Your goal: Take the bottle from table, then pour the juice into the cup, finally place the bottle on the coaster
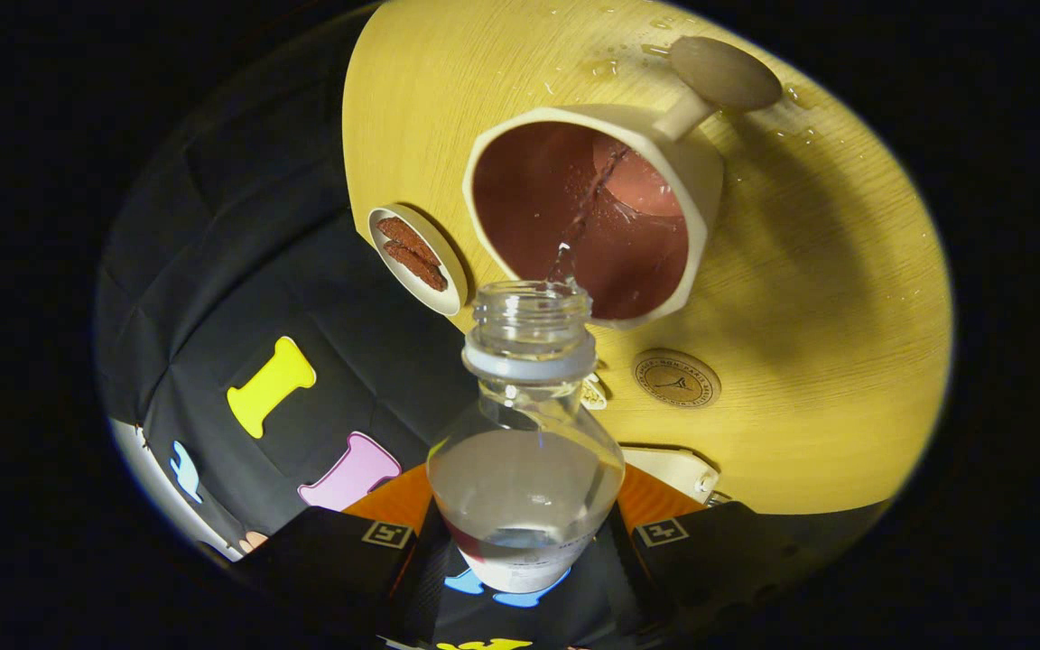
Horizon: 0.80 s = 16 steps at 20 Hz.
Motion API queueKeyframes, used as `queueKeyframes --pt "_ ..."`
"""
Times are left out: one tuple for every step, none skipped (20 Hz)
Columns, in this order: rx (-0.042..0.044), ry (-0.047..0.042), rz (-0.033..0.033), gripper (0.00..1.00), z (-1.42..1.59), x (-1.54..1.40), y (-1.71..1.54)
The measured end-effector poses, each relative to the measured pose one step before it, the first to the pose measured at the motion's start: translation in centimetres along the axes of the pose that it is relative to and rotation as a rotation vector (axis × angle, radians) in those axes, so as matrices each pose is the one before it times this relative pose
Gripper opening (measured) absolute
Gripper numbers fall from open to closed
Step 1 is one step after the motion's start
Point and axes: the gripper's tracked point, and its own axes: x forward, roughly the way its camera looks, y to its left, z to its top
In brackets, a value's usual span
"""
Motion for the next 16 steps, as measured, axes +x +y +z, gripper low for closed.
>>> queueKeyframes --pt "0.01757 -0.00047 0.00437 0.74 0.077 0.035 0.207" --pt "0.01823 -0.0027 0.00822 0.74 0.11 -0.022 0.35" --pt "0.01376 0.0012 0.00342 0.74 0.005 -0.011 0.203" --pt "0.01132 0.0007 0.00013 0.74 -0.061 -0.02 0.149" --pt "0.00885 0.00005 -0.00027 0.74 0.046 -0.033 0.084" --pt "0.01016 0.00096 -0.00181 0.74 -0.065 -0.074 0.115" --pt "0.01234 0.00344 -0.00172 0.74 -0.096 -0.003 0.047" --pt "0.01363 0.0046 -0.00099 0.74 -0.178 -0.089 0.118" --pt "0.01126 0.00188 -0.0003 0.74 -0.083 0.006 0.003" --pt "0.00767 0.00347 -0.00211 0.74 -0.125 -0.072 0.058" --pt "0.00675 0.0032 -0.0027 0.74 -0.133 -0.044 -0.03" --pt "0.00809 0.00165 0.0006 0.74 -0.09 -0.05 0.051" --pt "0.01015 0.00166 0.00216 0.74 -0.096 0.038 0.032" --pt "0.01001 0.00266 0.00374 0.74 -0.172 -0.049 0.138" --pt "0.00529 0.00217 0.00211 0.74 -0.154 0.001 0.022" --pt "0.00137 0.00024 -0.00096 0.74 -0.03 -0.066 0.062"
